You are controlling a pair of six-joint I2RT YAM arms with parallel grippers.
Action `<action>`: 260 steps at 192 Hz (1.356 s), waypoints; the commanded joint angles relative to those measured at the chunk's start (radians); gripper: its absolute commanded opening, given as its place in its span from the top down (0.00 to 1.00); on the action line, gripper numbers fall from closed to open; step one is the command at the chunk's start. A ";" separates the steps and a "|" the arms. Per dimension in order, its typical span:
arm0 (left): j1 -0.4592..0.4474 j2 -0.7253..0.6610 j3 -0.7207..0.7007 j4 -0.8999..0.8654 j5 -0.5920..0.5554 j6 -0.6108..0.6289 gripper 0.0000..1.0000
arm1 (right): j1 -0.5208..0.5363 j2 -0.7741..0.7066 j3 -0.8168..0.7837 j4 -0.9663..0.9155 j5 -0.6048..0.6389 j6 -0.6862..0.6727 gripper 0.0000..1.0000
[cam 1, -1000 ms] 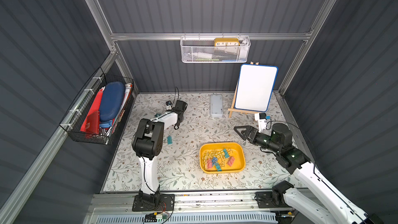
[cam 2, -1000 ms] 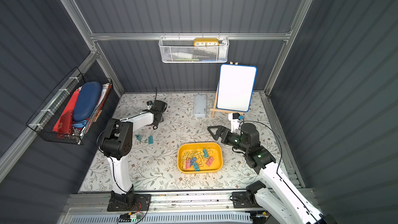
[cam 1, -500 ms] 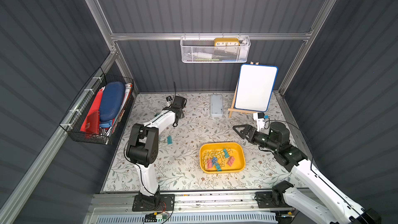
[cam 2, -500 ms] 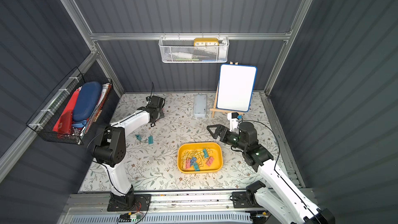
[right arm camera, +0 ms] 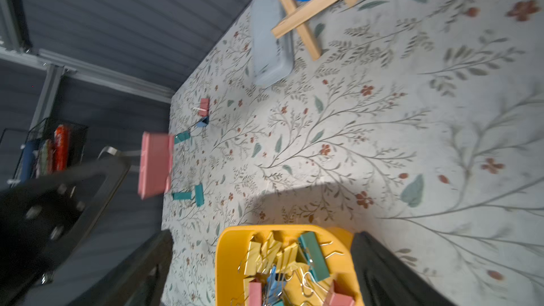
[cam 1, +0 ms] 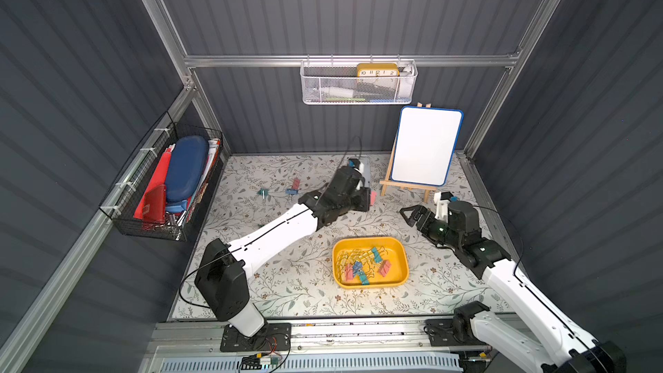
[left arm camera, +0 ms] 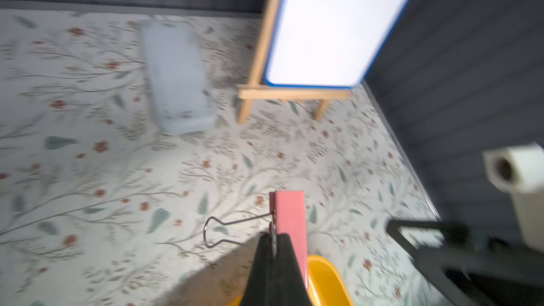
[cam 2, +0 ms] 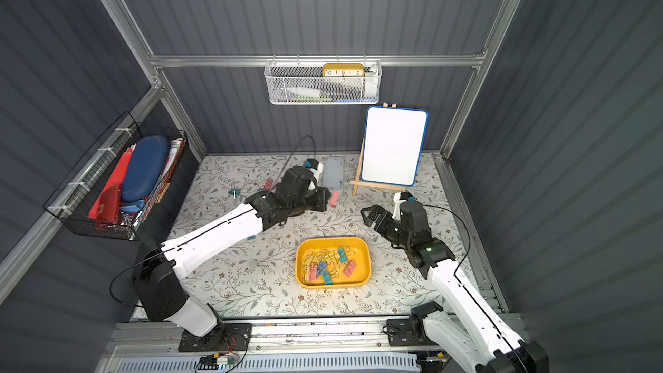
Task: Put the binder clips in the storage box
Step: Place the binder clip in the storage box, then pick up the binder clip at the center of the board.
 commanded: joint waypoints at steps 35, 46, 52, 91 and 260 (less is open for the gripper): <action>-0.223 0.045 -0.105 0.017 -0.112 0.032 1.00 | -0.086 -0.098 -0.008 -0.096 0.121 0.029 0.01; -0.230 0.050 -0.135 0.040 -0.108 0.031 1.00 | -0.089 -0.107 -0.013 -0.091 0.115 0.033 0.01; -0.233 0.055 -0.147 0.055 -0.102 0.031 1.00 | -0.090 -0.108 -0.012 -0.090 0.112 0.033 0.01; -0.254 0.163 -0.165 0.123 -0.055 0.044 1.00 | -0.090 -0.088 -0.025 -0.077 0.088 0.049 0.01; 0.234 0.022 -0.145 0.189 -0.396 -0.108 0.67 | -0.058 -0.083 0.013 0.061 -0.194 0.055 0.01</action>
